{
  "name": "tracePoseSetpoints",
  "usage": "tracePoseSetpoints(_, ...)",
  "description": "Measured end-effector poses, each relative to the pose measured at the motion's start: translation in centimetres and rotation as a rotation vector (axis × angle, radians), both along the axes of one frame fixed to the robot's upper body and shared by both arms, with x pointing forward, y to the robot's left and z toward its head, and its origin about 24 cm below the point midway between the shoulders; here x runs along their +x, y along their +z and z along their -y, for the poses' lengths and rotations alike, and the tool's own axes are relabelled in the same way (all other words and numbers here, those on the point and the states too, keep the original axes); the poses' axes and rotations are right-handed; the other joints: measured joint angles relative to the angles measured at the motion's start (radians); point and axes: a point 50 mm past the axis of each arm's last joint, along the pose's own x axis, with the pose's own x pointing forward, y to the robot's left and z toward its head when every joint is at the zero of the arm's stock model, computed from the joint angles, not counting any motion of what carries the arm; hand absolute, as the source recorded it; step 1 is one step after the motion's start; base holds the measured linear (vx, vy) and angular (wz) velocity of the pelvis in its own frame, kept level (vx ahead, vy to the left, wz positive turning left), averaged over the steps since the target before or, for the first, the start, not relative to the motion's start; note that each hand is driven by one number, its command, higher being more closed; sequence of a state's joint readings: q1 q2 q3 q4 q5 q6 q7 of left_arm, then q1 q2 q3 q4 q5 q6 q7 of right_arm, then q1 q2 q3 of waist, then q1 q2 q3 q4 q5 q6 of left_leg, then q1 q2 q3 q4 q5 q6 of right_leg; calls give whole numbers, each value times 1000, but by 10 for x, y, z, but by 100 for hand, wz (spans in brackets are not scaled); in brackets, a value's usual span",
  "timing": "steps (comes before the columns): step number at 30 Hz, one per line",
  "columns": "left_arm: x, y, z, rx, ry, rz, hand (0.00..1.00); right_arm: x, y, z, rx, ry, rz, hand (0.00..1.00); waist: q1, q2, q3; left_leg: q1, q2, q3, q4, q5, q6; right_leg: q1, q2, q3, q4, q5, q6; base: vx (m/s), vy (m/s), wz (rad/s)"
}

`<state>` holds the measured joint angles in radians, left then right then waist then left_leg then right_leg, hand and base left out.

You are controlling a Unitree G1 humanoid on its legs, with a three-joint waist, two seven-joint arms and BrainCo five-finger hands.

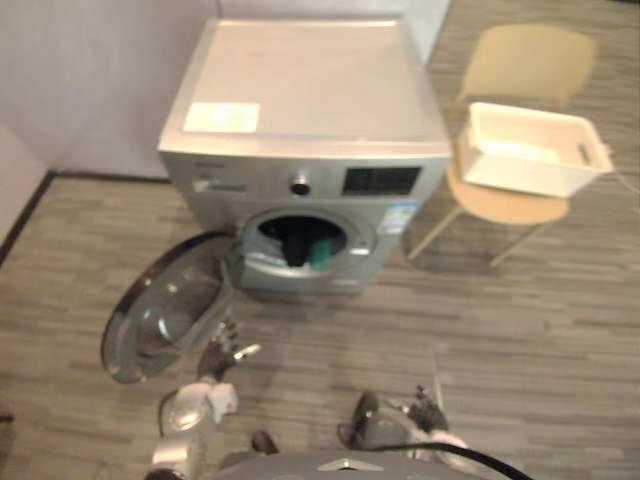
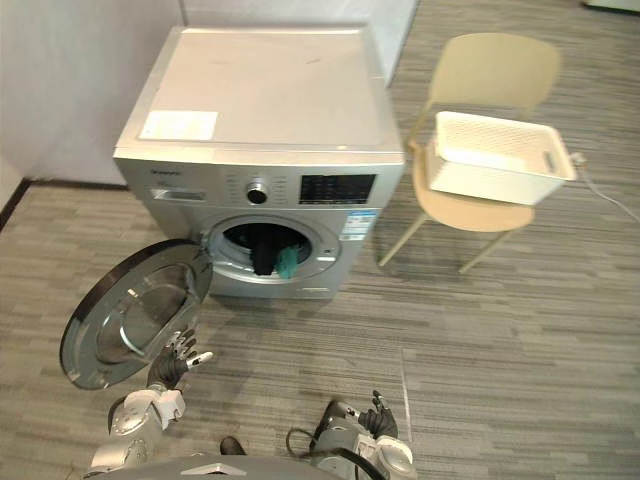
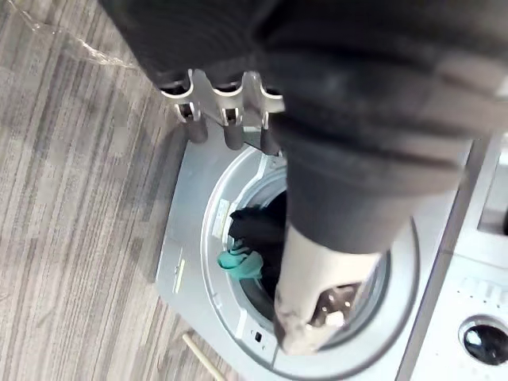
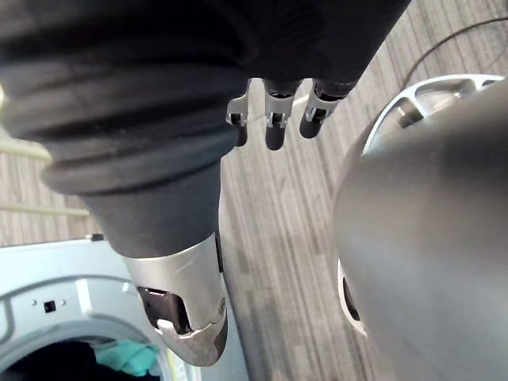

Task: Pick up the laundry basket with both hands and put the clothes into the washing machine.

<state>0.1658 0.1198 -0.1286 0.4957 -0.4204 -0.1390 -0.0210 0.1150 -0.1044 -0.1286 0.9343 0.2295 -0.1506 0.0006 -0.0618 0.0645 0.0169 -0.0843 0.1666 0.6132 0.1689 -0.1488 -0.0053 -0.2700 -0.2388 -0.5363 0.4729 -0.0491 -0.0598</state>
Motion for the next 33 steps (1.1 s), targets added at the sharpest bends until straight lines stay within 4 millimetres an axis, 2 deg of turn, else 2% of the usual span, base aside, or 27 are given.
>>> tracePoseSetpoints(1,-1,0,-5,7,17,-2,0,-5,-4,-5,15,6,-26,0,-5,-28,-13,1,1,20,23,0,0,25,0,7,-2,-33,23,-104,-179,-57)
tracePoseSetpoints(2,1,0,-8,12,31,-3,0,-8,-6,-9,27,6,-36,0,0,-48,-12,-1,-5,27,39,-4,-6,26,26,5,-37,-31,29,-134,-181,-62)
tracePoseSetpoints(3,3,-1,-6,7,31,-6,0,-9,-7,-8,28,8,-46,0,5,-50,-14,-9,-5,23,26,-8,-12,35,51,21,-76,-18,37,-152,-141,-83)
tracePoseSetpoints(4,-3,-6,-4,-3,39,-30,0,-11,-9,-7,30,6,-63,0,29,-27,-38,-16,7,11,-15,8,-4,59,110,98,-202,8,82,-152,-192,-70)
tracePoseSetpoints(5,-2,-5,-1,-14,44,-27,0,-11,-8,-7,34,-5,-58,0,19,-42,-35,-35,18,38,-3,33,-15,35,86,158,-92,-70,62,-88,-201,-53)
tracePoseSetpoints(6,-1,-5,-2,-10,46,-26,0,-11,-9,-12,42,5,-61,0,13,-62,-37,-44,20,39,30,36,-13,26,65,185,-12,-115,74,-45,-268,-20)
tracePoseSetpoints(7,0,-4,-5,-1,49,-26,0,-12,-11,-17,56,15,-71,0,13,-78,-36,-67,32,47,77,36,-13,27,69,225,-41,-131,86,-35,-252,-25)
tracePoseSetpoints(8,-2,-6,-7,8,54,-37,0,-11,-11,-22,63,35,-72,0,21,-102,-47,-92,54,50,122,35,-13,42,104,239,-105,-129,84,-77,-316,-60)
tracePoseSetpoints(9,-4,-7,-5,3,56,-46,0,-10,-11,-24,56,65,-70,0,40,-98,-46,-111,89,55,164,33,-10,89,147,263,-225,-112,73,-105,-270,-66)
tracePoseSetpoints(11,-6,-10,5,-28,61,-60,0,-7,-11,-24,32,122,-78,0,54,-67,-31,-120,153,65,209,35,-8,134,213,286,-346,-32,65,-149,-188,-67)
tracePoseSetpoints(12,-9,-12,9,-44,64,-70,0,-9,-12,-23,20,149,-96,0,57,-54,-29,-111,180,70,219,37,-10,169,245,301,-413,8,56,-155,-155,-48)
tracePoseSetpoints(14,-12,-14,12,-52,65,-79,0,-10,-12,-23,17,160,-100,0,55,-45,-23,-92,203,70,222,41,-18,221,279,315,-501,63,40,-129,-133,-27)
tracePoseSetpoints(17,-13,-15,15,-64,69,-87,0,-6,-11,-21,-15,216,-98,0,62,-24,-7,-87,238,74,232,46,-35,238,310,340,-556,102,35,-139,-75,-24)
tracePoseSetpoints(21,-15,-17,19,-76,63,-102,0,1,-8,-13,-42,231,-86,0,67,11,37,-69,271,108,265,28,-38,245,320,345,-560,104,33,-179,5,-23)
tracePoseSetpoints(23,-16,-18,26,-81,30,-109,0,2,-6,-8,-52,221,-81,0,64,33,40,-81,258,96,262,22,-37,248,307,329,-559,113,47,-133,80,4)
tracePoseSetpoints(24,-16,-18,30,-88,6,-107,0,2,-6,-6,-52,202,-79,0,58,40,36,-89,229,76,241,23,-35,242,290,307,-555,116,50,-114,153,41)
tracePoseSetpoints(25,-13,-17,37,-95,-34,-98,0,1,-6,-4,-48,177,-76,0,50,34,33,-99,159,41,188,24,-34,219,244,275,-541,118,54,-148,220,65)
tracePoseSetpoints(26,-10,-15,46,-104,-69,-86,0,-1,-6,-2,-42,144,-77,0,49,26,28,-131,118,4,278,5,-23,189,196,240,-520,123,58,-118,210,62)
tracePoseSetpoints(27,-10,-15,49,-109,-82,-87,0,-1,-6,-1,-40,132,-77,0,49,28,27,-139,100,-19,332,-14,-28,184,181,231,-517,126,64,-84,206,51)
tracePoseSetpoints(28,-11,-14,55,-117,-102,-89,0,-2,-6,1,-42,119,-75,0,45,44,18,-122,74,-59,347,-46,-38,183,172,218,-523,137,81,-21,213,40)
tracePoseSetpoints(29,-8,-13,59,-119,-121,-81,0,0,-5,5,-49,112,-72,0,38,66,14,-98,44,-94,240,-105,-3,178,182,200,-522,142,95,-12,218,42)
tracePoseSetpoints(30,-5,-13,57,-110,-127,-78,0,0,-5,2,-42,108,-73,0,35,56,12,-96,20,-94,213,-89,-2,176,170,200,-522,148,100,3,212,44)
tracePoseSetpoints(31,-2,-12,56,-103,-132,-73,0,-2,-7,-2,-26,100,-77,0,27,19,3,-85,-40,-94,110,-40,9,159,138,195,-525,139,115,0,150,42)
tracePoseSetpoints(33,3,-11,50,-77,-142,-65,0,-1,-8,-13,3,97,-66,0,22,-24,3,-84,-93,-94,44,-5,30,129,102,194,-521,167,134,39,154,32)
